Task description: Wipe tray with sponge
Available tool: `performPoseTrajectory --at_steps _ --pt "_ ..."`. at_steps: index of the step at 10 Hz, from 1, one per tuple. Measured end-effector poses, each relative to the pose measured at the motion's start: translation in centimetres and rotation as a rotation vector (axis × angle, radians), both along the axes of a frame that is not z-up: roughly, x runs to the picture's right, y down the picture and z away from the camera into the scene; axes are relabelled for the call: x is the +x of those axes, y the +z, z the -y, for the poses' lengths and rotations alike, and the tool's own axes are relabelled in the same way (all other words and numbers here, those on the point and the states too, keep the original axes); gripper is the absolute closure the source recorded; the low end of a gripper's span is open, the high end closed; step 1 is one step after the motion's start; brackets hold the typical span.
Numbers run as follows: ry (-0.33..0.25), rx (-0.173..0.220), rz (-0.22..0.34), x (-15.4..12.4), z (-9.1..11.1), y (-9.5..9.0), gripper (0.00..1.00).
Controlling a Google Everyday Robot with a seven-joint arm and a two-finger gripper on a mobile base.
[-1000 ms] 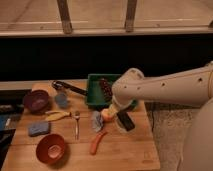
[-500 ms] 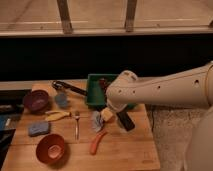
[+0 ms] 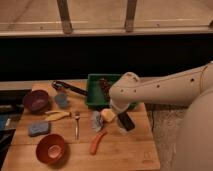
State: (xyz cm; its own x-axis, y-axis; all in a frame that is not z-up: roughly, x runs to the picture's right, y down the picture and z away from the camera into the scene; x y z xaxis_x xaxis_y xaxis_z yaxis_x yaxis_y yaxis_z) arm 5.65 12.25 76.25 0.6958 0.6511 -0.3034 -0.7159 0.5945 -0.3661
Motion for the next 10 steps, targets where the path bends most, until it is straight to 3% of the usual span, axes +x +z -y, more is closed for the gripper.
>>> performPoseTrajectory --at_steps 3,7,8,10 --pt "-0.076 0.018 0.052 -3.9 2.3 0.4 0.25" --pt "-0.224 0.071 0.177 -13.4 6.4 -1.0 0.25" --pt "-0.249 0.076 0.201 -14.9 6.8 -1.2 0.25" --pt "-0.337 0.084 0.293 -20.4 7.1 -2.4 0.25"
